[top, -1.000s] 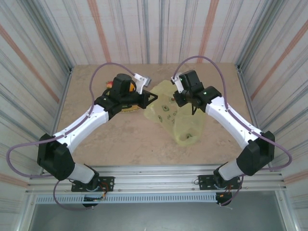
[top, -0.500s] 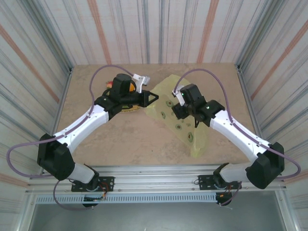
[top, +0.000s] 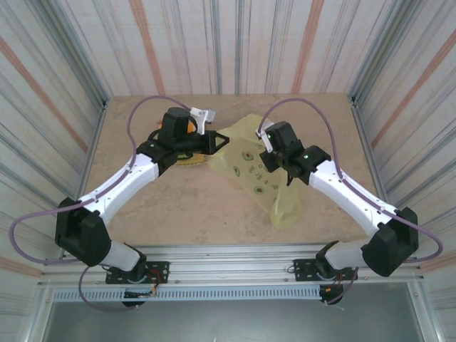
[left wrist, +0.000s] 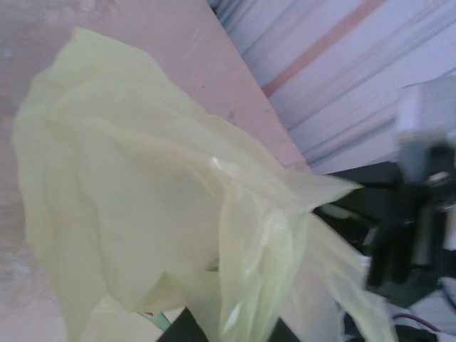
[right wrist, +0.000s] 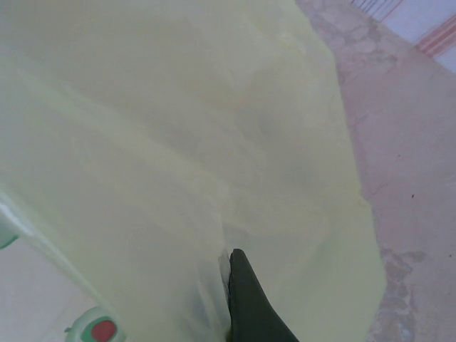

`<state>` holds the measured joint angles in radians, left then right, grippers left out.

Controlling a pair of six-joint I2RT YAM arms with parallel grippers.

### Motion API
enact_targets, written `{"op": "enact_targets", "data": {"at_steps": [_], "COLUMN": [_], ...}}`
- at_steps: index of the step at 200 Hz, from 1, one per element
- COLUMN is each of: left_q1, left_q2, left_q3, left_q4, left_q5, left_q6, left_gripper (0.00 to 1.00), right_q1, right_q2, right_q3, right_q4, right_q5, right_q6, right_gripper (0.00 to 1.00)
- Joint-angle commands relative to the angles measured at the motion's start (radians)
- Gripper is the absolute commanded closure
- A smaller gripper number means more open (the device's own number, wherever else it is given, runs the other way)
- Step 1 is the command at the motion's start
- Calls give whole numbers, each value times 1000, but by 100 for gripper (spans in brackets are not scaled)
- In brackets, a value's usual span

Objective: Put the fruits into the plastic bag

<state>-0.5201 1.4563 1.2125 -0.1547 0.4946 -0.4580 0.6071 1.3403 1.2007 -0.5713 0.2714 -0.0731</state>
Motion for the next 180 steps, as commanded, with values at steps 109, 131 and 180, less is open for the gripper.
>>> {"op": "enact_targets", "data": {"at_steps": [109,131,180], "left_q1": [42,79,97], "left_q2": [-127,-201,-305], "left_q3": [-74,-135,-247], "left_q4": [-75,-74,-105], "left_q5": [-281,-241,-165], "left_q6": [147,105,29], "left_gripper": [8,7,8], "right_q1": [-282,-299,-341], "right_q2": [112,112,85], "right_q3": [276,275,214], "right_q4": [-231,-224,-124], "right_q5": [-501,-518,-577], "right_q6": [470,499,616], "right_gripper": [100,100,100]}}
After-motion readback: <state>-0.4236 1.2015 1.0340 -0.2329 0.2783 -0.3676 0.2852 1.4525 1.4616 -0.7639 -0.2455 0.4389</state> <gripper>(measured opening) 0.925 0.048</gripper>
